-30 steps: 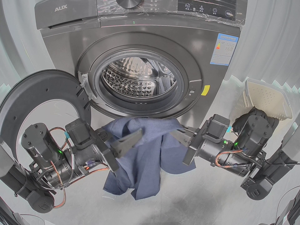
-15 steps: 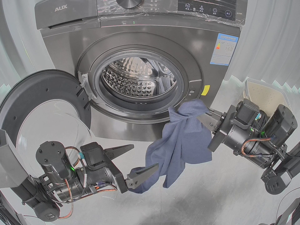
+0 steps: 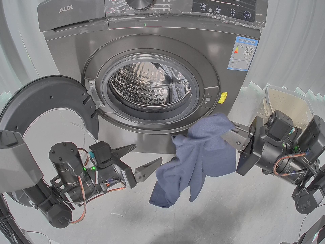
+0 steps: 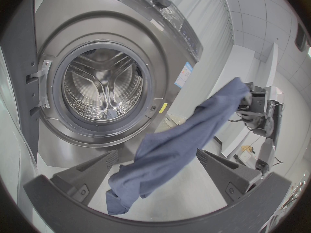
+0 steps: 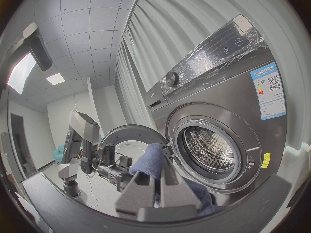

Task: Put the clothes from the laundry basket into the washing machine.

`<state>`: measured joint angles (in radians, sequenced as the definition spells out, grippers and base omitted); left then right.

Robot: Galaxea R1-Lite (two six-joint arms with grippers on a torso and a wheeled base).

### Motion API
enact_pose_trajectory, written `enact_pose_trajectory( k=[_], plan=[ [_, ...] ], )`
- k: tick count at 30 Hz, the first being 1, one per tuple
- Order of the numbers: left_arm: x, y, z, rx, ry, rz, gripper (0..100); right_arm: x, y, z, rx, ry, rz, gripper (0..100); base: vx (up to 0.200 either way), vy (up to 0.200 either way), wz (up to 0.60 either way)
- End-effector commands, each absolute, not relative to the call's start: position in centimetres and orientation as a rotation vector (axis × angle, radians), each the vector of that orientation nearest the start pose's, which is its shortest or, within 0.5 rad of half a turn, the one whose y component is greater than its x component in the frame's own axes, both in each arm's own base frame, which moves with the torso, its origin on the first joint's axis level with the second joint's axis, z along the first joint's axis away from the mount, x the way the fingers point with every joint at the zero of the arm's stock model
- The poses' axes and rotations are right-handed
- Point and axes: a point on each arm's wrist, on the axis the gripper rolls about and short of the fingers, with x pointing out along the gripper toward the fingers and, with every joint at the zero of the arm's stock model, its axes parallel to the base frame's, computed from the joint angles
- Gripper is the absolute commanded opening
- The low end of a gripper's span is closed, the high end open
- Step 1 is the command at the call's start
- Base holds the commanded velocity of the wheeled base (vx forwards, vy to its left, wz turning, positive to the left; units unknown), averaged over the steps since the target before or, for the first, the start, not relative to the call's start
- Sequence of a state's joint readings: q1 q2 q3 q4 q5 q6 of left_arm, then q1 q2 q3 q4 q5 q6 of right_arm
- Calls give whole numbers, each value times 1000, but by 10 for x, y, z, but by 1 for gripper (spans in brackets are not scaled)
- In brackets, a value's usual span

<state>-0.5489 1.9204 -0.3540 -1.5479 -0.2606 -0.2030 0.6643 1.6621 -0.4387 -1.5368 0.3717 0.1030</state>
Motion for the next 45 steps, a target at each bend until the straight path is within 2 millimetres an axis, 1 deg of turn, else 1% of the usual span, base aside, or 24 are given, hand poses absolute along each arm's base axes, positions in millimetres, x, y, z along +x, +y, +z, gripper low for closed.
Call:
enact_pose_trajectory(
  k=[1,8,12,13,25,30,35,41,44,45],
  plan=[
    [261,-155,87,-181,127,-747,100,188,163,193,143,-276,1063,0,0,0,0],
    [278,-163,66,-150,158,-730,100,186,168,195,151,-280,1083,0,0,0,0],
    [283,-161,58,-135,170,-716,100,188,170,197,152,-286,1081,0,0,0,0],
    [285,-160,54,-125,181,-711,100,189,171,199,155,-294,1077,0,0,0,0],
    [279,-157,51,-119,205,-713,100,194,170,205,158,-324,1055,0,0,0,0],
    [273,-154,44,-114,244,-716,100,198,167,206,155,-329,1040,0,0,0,0],
    [271,-156,39,-85,259,-726,100,199,168,207,156,-334,1038,0,0,0,0],
    [273,-154,28,-72,292,-711,100,202,167,210,156,-347,1029,0,0,0,0],
    [275,-153,28,-74,284,-700,100,202,167,210,156,-347,1029,0,0,0,0],
    [279,-149,33,-80,263,-686,100,202,166,209,154,-341,1025,0,0,0,0]
  ],
)
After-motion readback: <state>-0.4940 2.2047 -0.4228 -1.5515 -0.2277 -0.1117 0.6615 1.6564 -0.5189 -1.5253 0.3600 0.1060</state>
